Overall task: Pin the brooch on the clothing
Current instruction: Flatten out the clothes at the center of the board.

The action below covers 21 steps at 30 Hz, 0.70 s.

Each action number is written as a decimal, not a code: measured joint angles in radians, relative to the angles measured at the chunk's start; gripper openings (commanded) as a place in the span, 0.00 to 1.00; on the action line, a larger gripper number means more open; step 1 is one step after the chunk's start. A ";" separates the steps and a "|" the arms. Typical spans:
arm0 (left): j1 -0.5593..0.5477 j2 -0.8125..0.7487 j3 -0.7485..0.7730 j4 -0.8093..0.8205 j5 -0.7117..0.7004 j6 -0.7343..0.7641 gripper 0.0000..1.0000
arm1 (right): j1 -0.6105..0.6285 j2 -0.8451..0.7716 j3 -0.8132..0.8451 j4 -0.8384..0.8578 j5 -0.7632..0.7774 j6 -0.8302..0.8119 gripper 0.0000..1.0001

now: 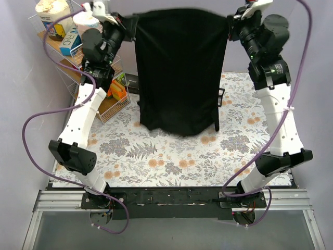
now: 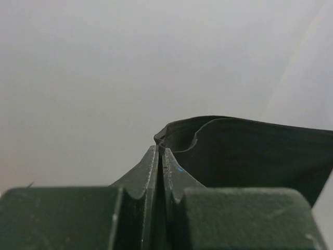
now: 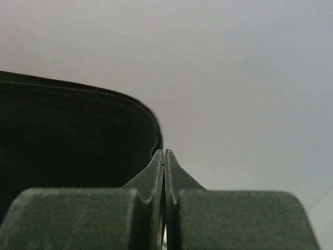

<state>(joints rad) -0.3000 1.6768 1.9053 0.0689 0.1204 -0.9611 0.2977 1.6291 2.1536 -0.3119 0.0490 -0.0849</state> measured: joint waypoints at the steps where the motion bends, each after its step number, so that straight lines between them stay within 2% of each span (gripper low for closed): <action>1: 0.000 -0.002 0.055 0.004 0.016 0.004 0.00 | -0.001 -0.005 0.028 0.021 -0.018 -0.002 0.01; 4: 0.000 -0.069 0.101 0.050 0.053 0.015 0.00 | -0.001 -0.069 0.035 0.097 -0.059 -0.016 0.01; 7: 0.000 -0.242 -0.026 0.111 0.088 0.026 0.00 | -0.001 -0.198 -0.048 0.162 -0.086 -0.028 0.01; 9: 0.000 -0.397 -0.176 0.137 0.100 0.030 0.00 | -0.001 -0.292 -0.140 0.193 -0.097 -0.031 0.01; 12: 0.000 -0.640 -0.465 0.183 0.106 0.010 0.00 | -0.001 -0.490 -0.434 0.245 -0.105 -0.023 0.01; 16: 0.000 -0.926 -0.941 0.210 0.117 -0.113 0.00 | -0.001 -0.703 -0.861 0.237 -0.132 0.042 0.01; 18: -0.001 -1.020 -1.148 0.166 0.114 -0.184 0.00 | -0.001 -0.761 -1.050 0.191 -0.154 0.087 0.01; 21: -0.001 -1.118 -1.393 -0.001 0.071 -0.308 0.00 | -0.001 -0.803 -1.328 0.094 -0.187 0.169 0.01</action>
<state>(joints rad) -0.3008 0.5591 0.5121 0.0677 0.1917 -1.2690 0.2970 0.8257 0.8257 -0.2176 -0.1379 0.0837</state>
